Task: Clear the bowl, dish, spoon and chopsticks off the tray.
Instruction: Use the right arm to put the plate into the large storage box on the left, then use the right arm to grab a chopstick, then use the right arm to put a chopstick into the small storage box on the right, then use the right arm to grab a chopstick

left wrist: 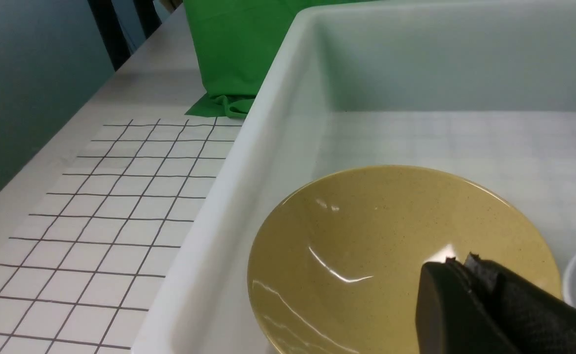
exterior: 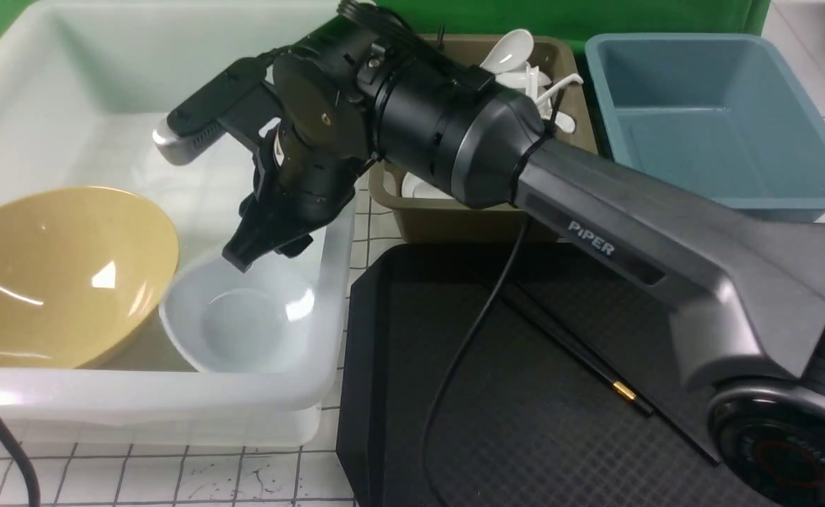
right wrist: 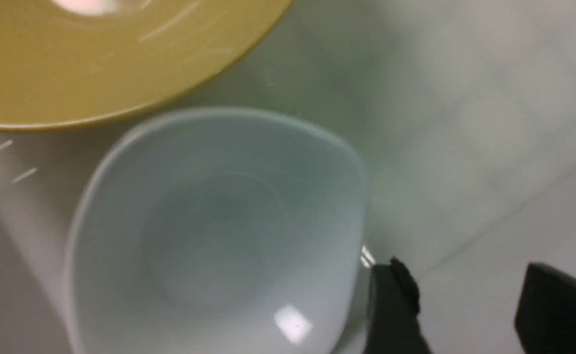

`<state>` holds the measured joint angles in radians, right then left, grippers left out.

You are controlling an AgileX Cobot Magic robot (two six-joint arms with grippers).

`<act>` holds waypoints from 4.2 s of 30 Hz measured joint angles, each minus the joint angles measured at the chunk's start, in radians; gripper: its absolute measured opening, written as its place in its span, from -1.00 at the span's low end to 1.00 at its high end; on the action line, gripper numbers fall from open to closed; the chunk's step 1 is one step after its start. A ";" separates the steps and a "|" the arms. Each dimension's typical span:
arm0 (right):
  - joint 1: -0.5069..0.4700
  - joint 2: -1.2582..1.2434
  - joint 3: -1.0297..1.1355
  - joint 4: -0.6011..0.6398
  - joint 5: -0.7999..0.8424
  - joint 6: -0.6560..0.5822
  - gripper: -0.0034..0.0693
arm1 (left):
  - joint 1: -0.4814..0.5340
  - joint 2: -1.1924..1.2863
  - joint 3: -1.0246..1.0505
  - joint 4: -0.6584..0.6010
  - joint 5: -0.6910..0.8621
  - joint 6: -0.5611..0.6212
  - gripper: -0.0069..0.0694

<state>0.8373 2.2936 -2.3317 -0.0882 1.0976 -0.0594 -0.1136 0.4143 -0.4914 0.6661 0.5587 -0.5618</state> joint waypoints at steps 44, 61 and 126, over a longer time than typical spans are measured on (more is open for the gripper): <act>-0.406 -0.735 1.377 0.029 -0.207 -0.119 -0.77 | 0.000 0.001 0.069 -0.011 -0.133 -0.122 -0.85; -0.389 -0.746 1.372 0.198 -0.295 -0.185 -0.58 | 0.000 0.001 0.069 -0.007 -0.156 -0.123 -0.85; -0.559 -0.561 1.339 0.066 -0.198 -0.097 -0.08 | 0.000 0.001 0.070 -0.063 -0.181 -0.124 -0.85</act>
<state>0.2781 1.7330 -0.9932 -0.0223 0.8999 -0.1562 -0.1136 0.4151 -0.4216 0.6031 0.3776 -0.6859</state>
